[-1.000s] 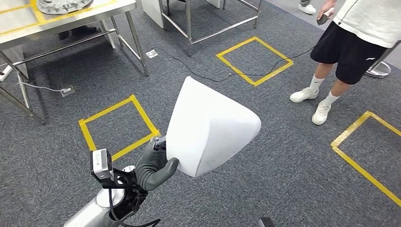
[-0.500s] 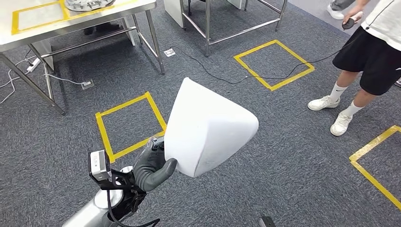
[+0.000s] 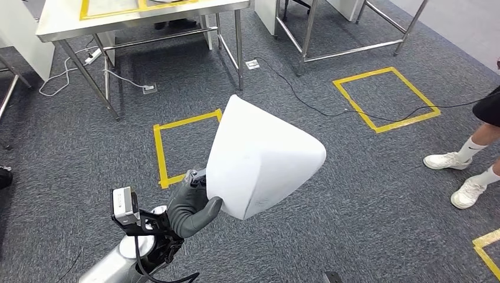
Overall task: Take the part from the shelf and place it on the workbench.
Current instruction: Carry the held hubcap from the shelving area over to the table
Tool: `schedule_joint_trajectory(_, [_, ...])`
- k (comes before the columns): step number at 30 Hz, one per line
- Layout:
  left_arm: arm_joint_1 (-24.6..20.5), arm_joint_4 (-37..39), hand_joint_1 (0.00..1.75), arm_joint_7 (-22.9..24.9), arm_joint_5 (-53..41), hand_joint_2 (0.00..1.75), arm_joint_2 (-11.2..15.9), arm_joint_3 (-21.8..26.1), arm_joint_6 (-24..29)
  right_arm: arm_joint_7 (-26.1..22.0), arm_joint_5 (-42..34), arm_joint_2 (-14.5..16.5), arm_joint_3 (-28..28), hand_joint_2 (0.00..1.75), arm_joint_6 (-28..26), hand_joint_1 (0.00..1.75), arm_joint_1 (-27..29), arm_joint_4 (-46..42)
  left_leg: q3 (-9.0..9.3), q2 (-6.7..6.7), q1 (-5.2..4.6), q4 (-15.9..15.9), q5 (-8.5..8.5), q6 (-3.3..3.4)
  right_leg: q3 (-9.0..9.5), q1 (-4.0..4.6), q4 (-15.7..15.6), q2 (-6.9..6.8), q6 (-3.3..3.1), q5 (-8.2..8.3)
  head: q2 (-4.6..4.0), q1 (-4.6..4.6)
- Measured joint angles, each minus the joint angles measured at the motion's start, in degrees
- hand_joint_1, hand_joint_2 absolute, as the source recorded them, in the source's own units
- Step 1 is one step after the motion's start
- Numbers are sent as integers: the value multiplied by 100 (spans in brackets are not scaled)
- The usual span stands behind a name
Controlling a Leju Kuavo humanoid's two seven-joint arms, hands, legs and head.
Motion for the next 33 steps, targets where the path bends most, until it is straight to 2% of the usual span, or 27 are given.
schedule_joint_trajectory(1, [0, 0, 175, -1, 1, 175, -1, 1, 4, 1, 0, -3, 0, 0, 0, 0, -6, 0, -21, -62, -1, 46, -29, -41, 151, -22, -326, 82, 6, 123, 0, 1])
schedule_joint_trajectory(2, [1, 0, 175, -2, 1, 175, 2, 1, 8, 1, 0, -4, 0, 0, 0, 0, -10, 0, -47, -108, -4, 85, -52, -78, 240, -29, -514, 146, -21, 184, 0, 2])
schedule_joint_trajectory(3, [4, 0, 175, -3, 1, 175, 5, 2, 10, 2, 0, -3, 0, 0, 0, 0, -12, 0, -72, -147, -5, 108, -67, -109, 271, -19, -572, 172, -72, 194, 0, 5])
schedule_joint_trajectory(5, [8, -1, 175, -4, 2, 175, 14, 4, 13, 5, 0, 6, 1, 0, 0, 0, -21, 0, -90, -170, 15, 125, -85, -152, 292, 4, -573, 84, -173, 193, 0, 4])
schedule_joint_trajectory(7, [0, -2, 175, -7, 2, 175, 22, 9, 14, 7, 0, 10, 1, 0, 0, 0, -27, -1, -171, 56, 19, 325, -206, -203, 326, -2, -583, -1, -243, 180, 0, -18])
schedule_joint_trajectory(8, [-6, -2, 175, -9, 2, 175, 24, 10, 15, 7, 0, 10, 2, 0, 0, 0, -24, -2, -296, 217, 22, 592, -344, -228, 344, 3, -586, -50, -275, 165, 0, -31])
schedule_joint_trajectory(9, [-9, -2, 175, -10, 2, 175, 25, 10, 15, 8, 0, 4, 1, 0, 0, 0, -15, -2, -485, 349, 25, 964, -518, -248, 359, 17, -586, -102, -303, 146, 0, -45])
schedule_joint_trajectory(10, [-6, -2, 175, -10, 2, 175, 27, 8, 15, 11, 0, 2, 1, 0, 0, 0, -6, -2, -702, 414, 36, 1367, -680, -259, 369, 34, -586, -159, -324, 131, 0, -50])
schedule_joint_trajectory(11, [1, -2, 175, -10, 2, 175, 29, 7, 16, 14, 0, 1, 1, 0, -1, 0, 3, -2, -880, 439, 43, 1677, -771, -262, 378, 49, -585, -206, -339, 117, 0, -50])
schedule_joint_trajectory(12, [6, -2, 175, -10, 2, 175, 32, 5, 17, 16, 0, 0, 0, 0, -2, 0, 7, -2, -968, 448, 46, 1799, -756, -257, 388, 62, -585, -248, -347, 103, 0, -50])
schedule_joint_trajectory(13, [9, -2, 175, -10, 2, 175, 35, 4, 18, 17, 0, 1, 0, 0, -4, 0, 8, -2, -956, 454, 44, 1730, -654, -244, 401, 75, -585, -280, -351, 91, 0, -50])
schedule_joint_trajectory(15, [8, -2, 175, -10, 2, 175, 36, 5, 19, 17, -4, 3, 0, 0, -11, 0, 3, -2, -706, 465, 30, 1198, -320, -188, 435, 99, -585, -320, -353, 68, 0, -50])
schedule_joint_trajectory(16, [5, -2, 175, -11, 2, 175, 36, 7, 19, 17, -11, 12, 0, 0, -17, 0, 0, 0, -525, 498, 6, 840, -170, -132, 453, 104, -588, -333, -354, 60, 0, -48])
schedule_joint_trajectory(18, [-2, -2, 175, -13, 2, 175, 32, 12, 18, 19, -33, 27, -1, 0, -33, 0, -3, 2, -258, 583, -55, 327, -30, -33, 466, 123, -595, -353, -331, 41, 0, -43])
schedule_joint_trajectory(19, [-4, -2, 175, -14, 3, 175, 31, 14, 18, 20, -40, 36, -2, 0, -39, 0, 2, 3, -197, 615, -85, 200, -24, 3, 469, 123, -602, -368, -313, 33, 0, -40])
schedule_joint_trajectory(21, [-1, -5, 175, -15, 3, 175, 31, 16, 18, 22, -45, 42, -2, 0, -45, 0, 10, 2, -167, 601, -96, 139, -27, 28, 483, 128, -627, -398, -264, 23, 0, -43])
schedule_joint_trajectory(23, [-3, -10, 175, -17, 3, 175, 20, 16, 19, 22, -46, 45, -2, 0, -49, 0, 14, 2, -74, 564, -59, 7, 18, 57, 445, 127, -517, -336, -245, -47, 0, -36])
schedule_joint_trajectory(24, [-8, -13, 175, -18, 3, 175, 9, 16, 19, 22, -47, 43, -2, 0, -50, 0, 18, 2, -25, 542, -35, -56, 41, 70, 338, 123, -295, -276, -251, -147, 0, -27])
schedule_joint_trajectory(26, [-9, -11, 175, -19, 4, 175, -10, 8, 16, 22, -41, 37, -2, 0, -50, 0, 37, 2, -5, 478, -21, -82, 48, 84, -58, 92, 442, -183, -265, -426, 0, -17])
schedule_joint_trajectory(27, [1, -9, 175, -19, 4, 175, -13, 4, 14, 21, -32, 33, -2, 0, -50, 0, 53, 2, -7, 430, -19, -80, 44, 83, -260, 76, 786, -168, -245, -523, 0, -11])
schedule_joint_trajectory(28, [11, -5, 175, -19, 4, 175, -14, -1, 12, 21, -20, 26, -2, 0, -50, 0, 68, 2, -7, 372, -15, -76, 39, 77, -382, 55, 961, -164, -202, -542, 0, -12])
schedule_joint_trajectory(29, [18, -1, 175, -21, 4, 175, -15, -3, 10, 20, -11, 19, -2, 0, -50, 0, 80, 2, -8, 308, -6, -66, 32, 65, -394, 31, 915, -162, -138, -470, 0, -11])
schedule_joint_trajectory(30, [20, 3, 175, -22, 4, 175, -15, -5, 8, 19, -3, 13, -2, 0, -49, 0, 85, 2, -8, 239, 8, -46, 19, 43, -290, 2, 650, -152, -61, -319, 0, -10])
schedule_joint_trajectory(31, [19, 7, 175, -25, 4, 175, -16, -8, 7, 19, -1, 7, -2, 0, -48, 0, 86, 2, -16, 168, 22, -8, -3, 9, -112, -33, 256, -106, 16, -140, 0, -8])
schedule_joint_trajectory(32, [17, 10, 175, -28, 4, 175, -16, -10, 4, 18, 0, 4, -2, 0, -46, 0, 84, 2, -40, 101, 22, 57, -39, -39, 62, -55, -111, -37, 53, -3, 0, -3])
schedule_joint_trajectory(33, [16, 13, 175, -31, 3, 175, -17, -11, 3, 17, 0, 4, -2, 0, -44, 0, 83, 2, -66, 44, 22, 116, -74, -86, 190, -67, -368, 14, 44, 83, 0, -5])
